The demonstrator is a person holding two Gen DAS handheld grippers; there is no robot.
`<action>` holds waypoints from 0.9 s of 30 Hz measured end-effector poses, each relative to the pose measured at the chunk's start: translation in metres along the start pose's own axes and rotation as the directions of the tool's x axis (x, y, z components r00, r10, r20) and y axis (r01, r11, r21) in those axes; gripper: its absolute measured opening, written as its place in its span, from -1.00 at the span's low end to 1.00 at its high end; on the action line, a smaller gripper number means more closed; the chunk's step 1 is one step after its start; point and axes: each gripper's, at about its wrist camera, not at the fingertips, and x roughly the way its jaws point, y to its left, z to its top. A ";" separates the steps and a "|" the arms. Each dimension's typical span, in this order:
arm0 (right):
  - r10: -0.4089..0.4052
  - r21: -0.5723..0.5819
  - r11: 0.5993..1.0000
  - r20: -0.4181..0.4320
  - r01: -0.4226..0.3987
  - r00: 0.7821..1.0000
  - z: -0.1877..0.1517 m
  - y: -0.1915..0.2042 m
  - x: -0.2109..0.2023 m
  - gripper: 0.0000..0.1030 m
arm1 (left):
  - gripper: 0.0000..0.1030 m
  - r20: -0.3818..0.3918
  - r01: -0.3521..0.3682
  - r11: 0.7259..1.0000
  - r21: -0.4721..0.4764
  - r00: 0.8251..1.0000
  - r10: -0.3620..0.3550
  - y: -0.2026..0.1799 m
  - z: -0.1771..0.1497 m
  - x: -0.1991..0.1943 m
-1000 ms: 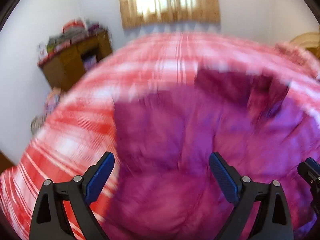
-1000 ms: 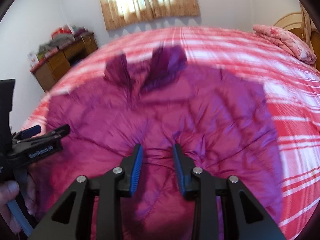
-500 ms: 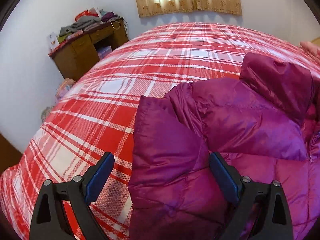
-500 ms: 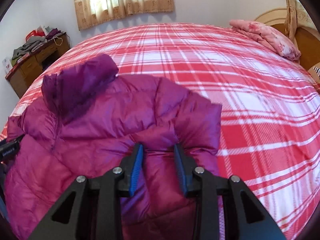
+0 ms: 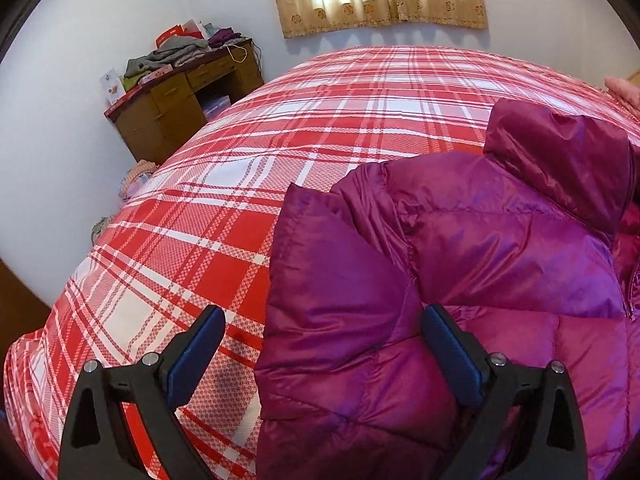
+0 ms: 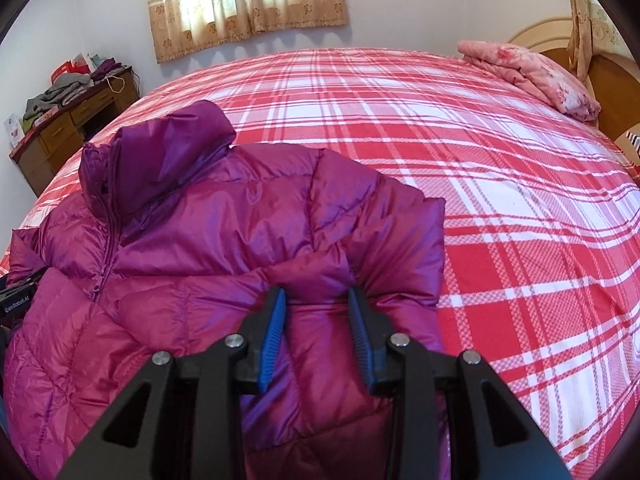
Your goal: Fold large clothes
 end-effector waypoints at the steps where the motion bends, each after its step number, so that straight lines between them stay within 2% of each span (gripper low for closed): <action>1: 0.000 0.000 1.000 0.001 0.000 1.000 0.000 0.000 0.000 -0.29 | 0.94 -0.001 0.001 1.000 -0.001 1.000 -0.001 0.000 0.000 0.000; 12: -0.006 -0.004 1.000 0.002 0.006 1.000 -0.001 0.001 0.000 -0.28 | 0.95 -0.007 0.044 0.999 -0.023 0.999 -0.044 0.007 0.000 0.003; 27: -0.029 -0.016 0.999 0.003 0.029 1.000 -0.002 0.008 -0.001 -0.28 | 0.95 -0.006 0.046 0.999 -0.023 0.999 -0.047 0.006 -0.001 0.004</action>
